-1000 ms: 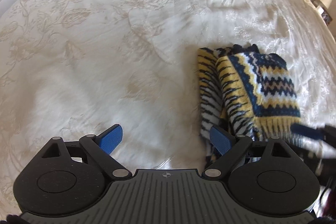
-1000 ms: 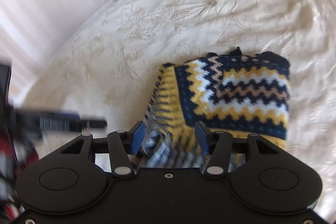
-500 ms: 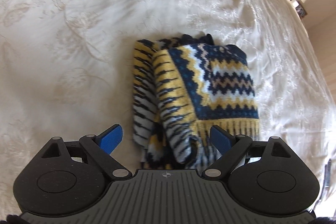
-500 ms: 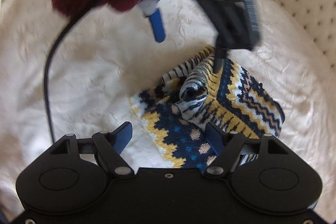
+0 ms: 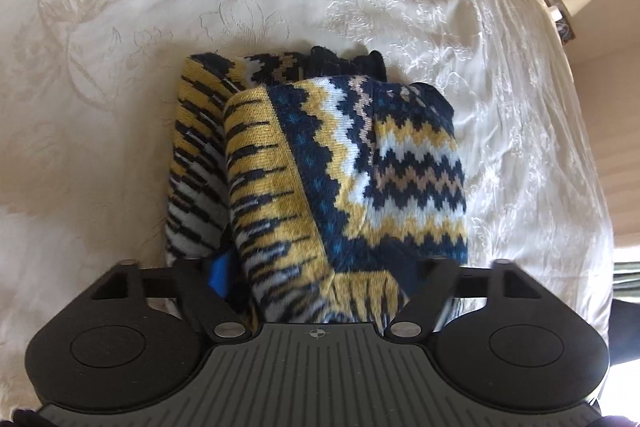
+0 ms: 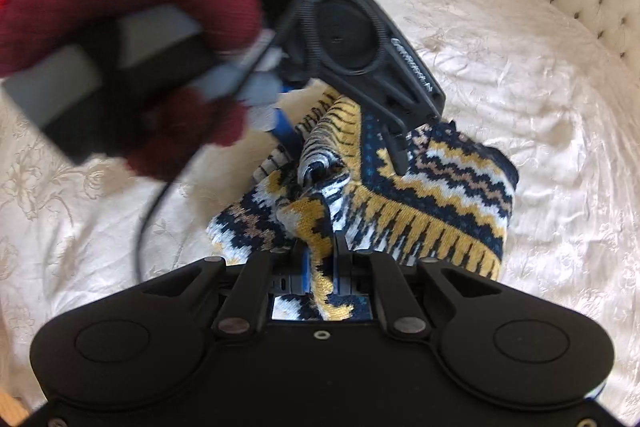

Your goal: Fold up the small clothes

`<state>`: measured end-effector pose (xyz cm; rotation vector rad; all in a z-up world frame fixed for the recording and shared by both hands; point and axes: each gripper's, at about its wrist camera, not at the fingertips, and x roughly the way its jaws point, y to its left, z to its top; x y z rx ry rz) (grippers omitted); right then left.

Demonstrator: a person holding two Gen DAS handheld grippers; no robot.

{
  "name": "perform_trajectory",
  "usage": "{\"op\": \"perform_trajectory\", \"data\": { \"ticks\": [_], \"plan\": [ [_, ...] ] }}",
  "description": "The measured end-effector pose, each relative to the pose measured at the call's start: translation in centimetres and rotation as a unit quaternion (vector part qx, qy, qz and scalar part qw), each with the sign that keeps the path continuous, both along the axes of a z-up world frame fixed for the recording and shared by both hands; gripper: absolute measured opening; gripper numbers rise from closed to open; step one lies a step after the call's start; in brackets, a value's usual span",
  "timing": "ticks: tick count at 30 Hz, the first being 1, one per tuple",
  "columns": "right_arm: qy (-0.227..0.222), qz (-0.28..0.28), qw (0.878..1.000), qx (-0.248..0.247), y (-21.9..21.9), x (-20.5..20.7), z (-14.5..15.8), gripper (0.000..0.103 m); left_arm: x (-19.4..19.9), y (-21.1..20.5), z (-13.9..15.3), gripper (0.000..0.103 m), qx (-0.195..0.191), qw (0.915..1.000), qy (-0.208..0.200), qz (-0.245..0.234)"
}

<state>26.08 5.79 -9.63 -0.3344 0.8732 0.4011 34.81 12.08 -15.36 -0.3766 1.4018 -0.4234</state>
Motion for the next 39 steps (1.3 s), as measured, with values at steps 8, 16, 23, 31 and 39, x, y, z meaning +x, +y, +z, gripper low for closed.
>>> {"op": "perform_trajectory", "data": {
  "ticks": [8, 16, 23, 31, 39],
  "plan": [
    [0.002, -0.014, 0.999, 0.029, -0.2, 0.0, 0.9, 0.015, -0.8, -0.4, 4.7, 0.013, 0.007, 0.9891, -0.127, -0.075],
    [0.031, 0.036, 0.998, 0.034, 3.0, 2.1, -1.1, 0.018, 0.9, 2.3, 1.9, 0.013, 0.049, 0.9916, -0.108, -0.050],
    [0.103, 0.091, 0.990, 0.044, 4.0, 3.4, -3.9, 0.055, 1.0, 4.0, 0.0, 0.033, 0.073, 0.9917, -0.102, -0.026],
    [0.110, 0.107, 0.981, 0.123, 1.0, 1.5, -1.3, 0.059, -0.3, 4.1, 3.4, 0.040, 0.130, 0.9764, -0.171, -0.019],
    [0.071, -0.047, 0.979, 0.186, -6.5, 1.5, 1.5, 0.079, -3.0, 1.7, 6.6, 0.047, 0.062, 0.9777, -0.200, -0.016]
  ]
}}
